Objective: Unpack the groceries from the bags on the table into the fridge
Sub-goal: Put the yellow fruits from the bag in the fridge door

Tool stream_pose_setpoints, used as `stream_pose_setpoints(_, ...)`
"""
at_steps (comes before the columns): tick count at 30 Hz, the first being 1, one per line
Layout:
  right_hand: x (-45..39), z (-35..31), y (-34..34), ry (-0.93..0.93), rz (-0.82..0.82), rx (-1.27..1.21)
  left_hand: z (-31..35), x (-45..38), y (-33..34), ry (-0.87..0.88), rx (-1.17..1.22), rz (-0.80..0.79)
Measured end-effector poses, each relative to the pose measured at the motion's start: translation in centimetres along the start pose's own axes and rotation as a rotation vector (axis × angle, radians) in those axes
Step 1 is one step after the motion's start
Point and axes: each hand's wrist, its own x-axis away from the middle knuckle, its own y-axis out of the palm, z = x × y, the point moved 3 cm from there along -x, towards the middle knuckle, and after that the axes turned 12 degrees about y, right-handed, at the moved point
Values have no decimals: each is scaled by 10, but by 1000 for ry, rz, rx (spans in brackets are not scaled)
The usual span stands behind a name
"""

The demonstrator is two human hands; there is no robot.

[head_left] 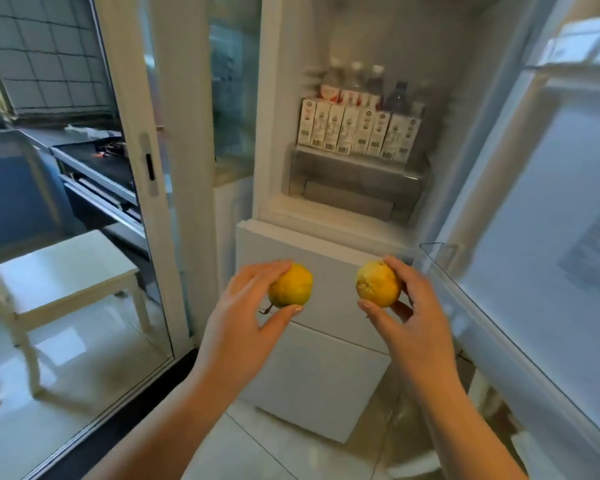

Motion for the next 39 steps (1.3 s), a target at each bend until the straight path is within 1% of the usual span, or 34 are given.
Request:
stream_pose_setpoints(5,-38,3,-16,1,157,69,-24,-54,47,91,127,-62)
stream_pose_setpoints(10,-69,0,-45,-73,321,178,-27,-110,89,210,259,-109)
stream_pose_setpoints(13,-81,2,-59,-57,384,247,-27,-138,111,274,299,-105)
stream_pose_setpoints(15,-83,7,-68,-28,404,290,-25,-151,128,283,352,-139)
stream_pose_setpoints(18,-81,14,-84,32,476,350,-18,-168,154,343,414,-242)
stream_pose_setpoints(21,-77,19,-98,84,600,403,-12,-184,182,469,466,-386)
stream_pose_setpoints(23,-74,20,-104,113,642,436,-8,-193,199,555,474,-492)
stream_pose_setpoints(25,-72,20,-111,152,638,499,-1,-202,211,642,491,-591)
stream_pose_setpoints(28,-71,17,-118,228,593,666,7,-218,226,782,546,-660)
stream_pose_setpoints(30,-71,18,-120,257,565,789,9,-226,235,879,537,-724)
stream_pose_setpoints(32,-71,24,-120,319,523,837,10,-231,245,982,524,-765)
stream_pose_setpoints(35,-68,33,-120,458,473,854,10,-238,256,1191,454,-733)
stream_pose_setpoints(37,-68,37,-119,512,429,874,12,-240,264,1339,403,-719)
stream_pose_setpoints(39,-70,40,-120,563,380,892,16,-243,270,1425,373,-702)
